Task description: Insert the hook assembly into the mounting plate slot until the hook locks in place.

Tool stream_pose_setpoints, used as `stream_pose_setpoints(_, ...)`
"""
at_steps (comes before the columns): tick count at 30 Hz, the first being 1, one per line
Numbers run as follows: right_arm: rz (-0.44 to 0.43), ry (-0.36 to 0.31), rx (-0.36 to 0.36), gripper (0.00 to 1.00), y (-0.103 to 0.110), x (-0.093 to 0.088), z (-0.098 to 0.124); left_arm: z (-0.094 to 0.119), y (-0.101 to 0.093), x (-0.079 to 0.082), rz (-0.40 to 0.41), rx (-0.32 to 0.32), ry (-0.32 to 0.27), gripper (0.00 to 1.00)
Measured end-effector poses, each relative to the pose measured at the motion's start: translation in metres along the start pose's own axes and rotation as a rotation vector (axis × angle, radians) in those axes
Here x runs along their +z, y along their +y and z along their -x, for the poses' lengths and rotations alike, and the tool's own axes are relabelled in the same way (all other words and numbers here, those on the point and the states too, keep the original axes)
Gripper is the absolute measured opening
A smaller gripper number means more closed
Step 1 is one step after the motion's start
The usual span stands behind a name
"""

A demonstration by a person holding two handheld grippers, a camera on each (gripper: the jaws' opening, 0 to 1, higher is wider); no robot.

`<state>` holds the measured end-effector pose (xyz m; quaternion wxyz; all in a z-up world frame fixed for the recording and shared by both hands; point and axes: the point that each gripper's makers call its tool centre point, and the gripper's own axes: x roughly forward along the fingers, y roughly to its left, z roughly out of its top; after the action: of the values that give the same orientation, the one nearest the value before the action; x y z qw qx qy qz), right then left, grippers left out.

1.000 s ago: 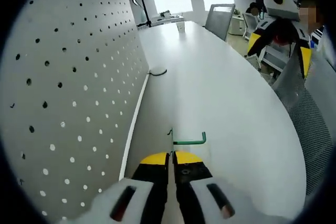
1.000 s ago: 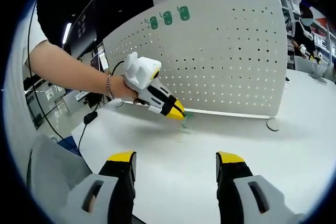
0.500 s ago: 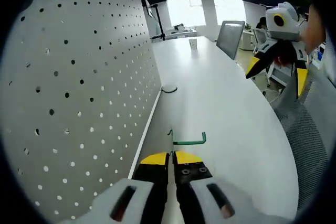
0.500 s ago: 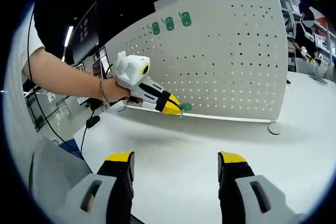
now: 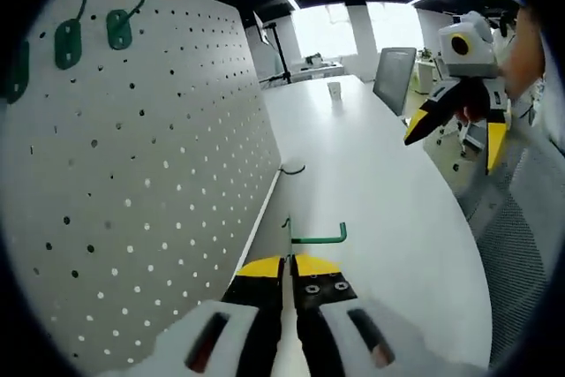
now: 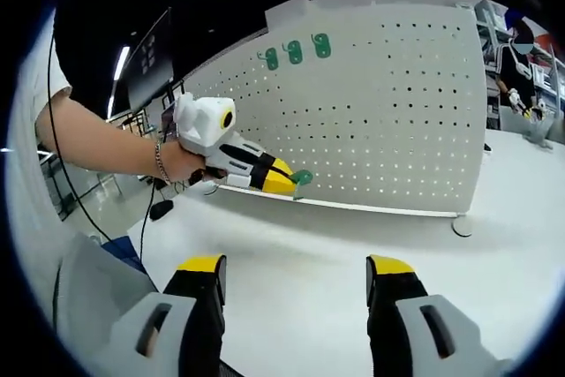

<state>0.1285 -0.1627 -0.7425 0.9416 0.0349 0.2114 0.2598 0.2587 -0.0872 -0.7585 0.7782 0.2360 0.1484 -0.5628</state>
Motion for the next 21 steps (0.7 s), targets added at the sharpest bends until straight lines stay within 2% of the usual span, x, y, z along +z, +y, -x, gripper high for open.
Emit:
stream_pose_setpoints(1,0.000,-0.002,0.001,0.62,0.000,0.001,0.000,0.003,-0.001,0.004,0.012,0.004,-0.026,0.03)
stream_pose_setpoints(14,0.017,-0.025,0.017,0.62,0.004,0.009,0.000,0.036,0.006,0.016,0.085,0.109,-0.101,0.04)
stream_pose_setpoints(21,0.020,-0.044,0.030,0.62,0.010,0.016,-0.001,0.052,0.000,0.025,0.133,0.146,-0.162,0.04)
